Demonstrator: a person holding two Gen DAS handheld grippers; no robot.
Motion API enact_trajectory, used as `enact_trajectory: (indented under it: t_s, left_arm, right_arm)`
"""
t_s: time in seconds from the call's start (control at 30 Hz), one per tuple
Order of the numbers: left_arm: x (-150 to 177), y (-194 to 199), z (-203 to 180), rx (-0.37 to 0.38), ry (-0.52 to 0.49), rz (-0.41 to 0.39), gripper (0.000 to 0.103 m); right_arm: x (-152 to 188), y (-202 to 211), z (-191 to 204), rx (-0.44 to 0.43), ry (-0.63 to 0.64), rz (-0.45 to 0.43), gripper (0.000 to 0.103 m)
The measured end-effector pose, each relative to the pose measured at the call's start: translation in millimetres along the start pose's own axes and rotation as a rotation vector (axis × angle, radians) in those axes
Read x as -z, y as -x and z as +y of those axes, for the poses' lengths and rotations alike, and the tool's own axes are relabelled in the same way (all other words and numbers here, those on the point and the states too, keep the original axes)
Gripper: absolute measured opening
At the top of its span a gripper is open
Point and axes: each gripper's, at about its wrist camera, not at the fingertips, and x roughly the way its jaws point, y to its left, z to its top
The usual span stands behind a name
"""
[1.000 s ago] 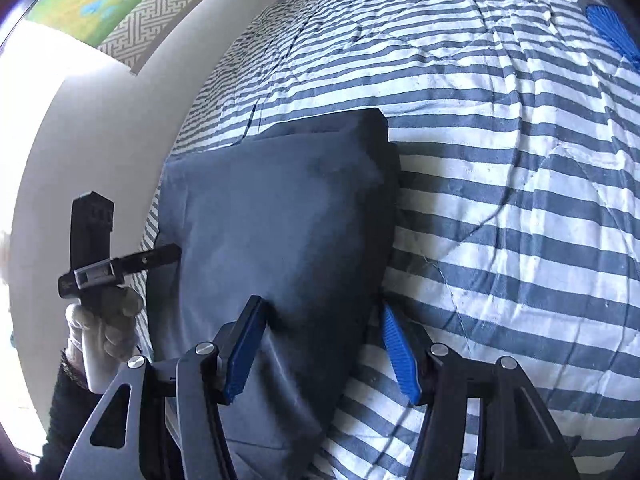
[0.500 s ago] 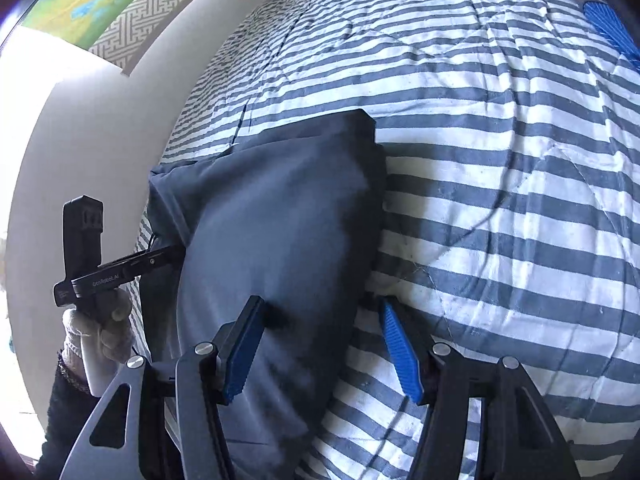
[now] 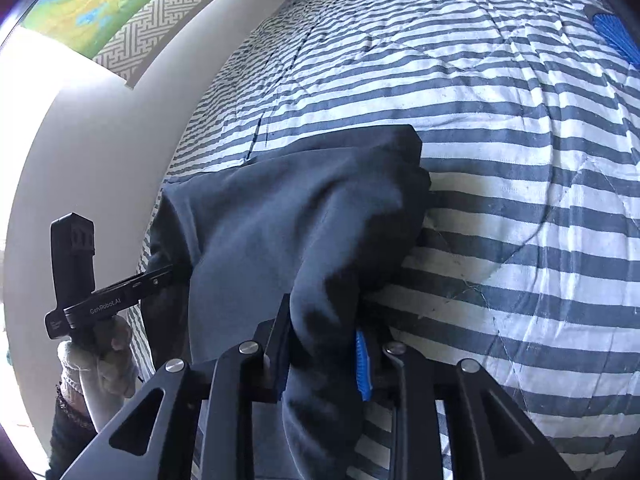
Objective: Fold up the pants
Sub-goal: 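Grasp the folded trousers with the left gripper and lift them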
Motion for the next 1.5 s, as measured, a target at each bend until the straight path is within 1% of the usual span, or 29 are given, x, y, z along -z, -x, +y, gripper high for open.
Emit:
enact_trajectory:
  t_s: [0.03,0.07,0.1,0.13,0.2,0.3,0.37,0.5,0.6,0.67,0.7,0.8,0.9,1.03,1.2,1.3,1.37,1.43,1.5]
  left_arm:
    - [-1,-1,0,0.0,0.009,-0.023,0.073]
    - [-2,-3,-2,-0.004,0.003,-0.026,0.069]
    - [-2,-4,-5,-0.021,-0.004,-0.033,0.061]
    - [-3,-4,-7,-0.025,0.006,-0.034,0.057]
    - [-2,-2,-11,-0.008,0.029,-0.041,0.04]
    - [1,9,-18,0.007,0.037,-0.085,0.028]
    - [6,21,-21,0.028,0.031,-0.108,0.025]
    - [16,46,-27,0.083,0.032,-0.17,0.024]
    - [24,68,-29,0.105,0.03,-0.225,0.023]
    - [26,86,-26,0.116,0.029,-0.262,0.023]
    - [33,100,-18,0.121,0.029,-0.279,0.023]
    - [33,134,-3,0.116,0.037,-0.334,0.023]
    - [25,169,17,0.076,0.043,-0.387,0.023]
    - [2,212,62,0.007,0.078,-0.433,0.023]
    - [-38,238,111,-0.079,0.118,-0.471,0.023]
    - [-61,238,131,-0.117,0.122,-0.477,0.023]
    - [-76,236,145,-0.127,0.125,-0.471,0.023]
    - [-91,227,158,-0.13,0.134,-0.463,0.023]
    - [-115,210,181,-0.132,0.151,-0.455,0.023]
  right_arm:
    - [-1,-4,-3,0.0,-0.011,0.019,0.036]
    - [-3,-6,-6,-0.024,-0.014,0.03,0.036]
    - [-4,-6,-6,-0.034,-0.015,0.024,0.036]
    - [-4,-7,-4,-0.035,-0.012,0.022,0.035]
    - [-4,-10,3,-0.011,0.018,0.028,0.023]
    - [0,-4,17,0.036,0.048,-0.001,0.021]
    - [3,8,28,0.056,0.075,-0.04,0.02]
    - [12,40,59,0.097,0.176,-0.106,0.019]
    - [21,63,92,0.105,0.26,-0.148,0.019]
    - [25,76,115,0.109,0.319,-0.176,0.019]
    - [27,81,125,0.108,0.343,-0.186,0.019]
    - [25,90,157,0.087,0.393,-0.208,0.019]
    - [19,88,186,0.063,0.431,-0.222,0.019]
    - [3,67,222,0.02,0.454,-0.225,0.019]
    - [-29,15,263,-0.009,0.472,-0.223,0.019]
    - [-49,-17,282,-0.028,0.468,-0.227,0.019]
    - [-61,-37,291,-0.035,0.465,-0.222,0.019]
    - [-72,-55,296,-0.037,0.458,-0.216,0.019]
    - [-84,-75,297,-0.033,0.447,-0.205,0.019]
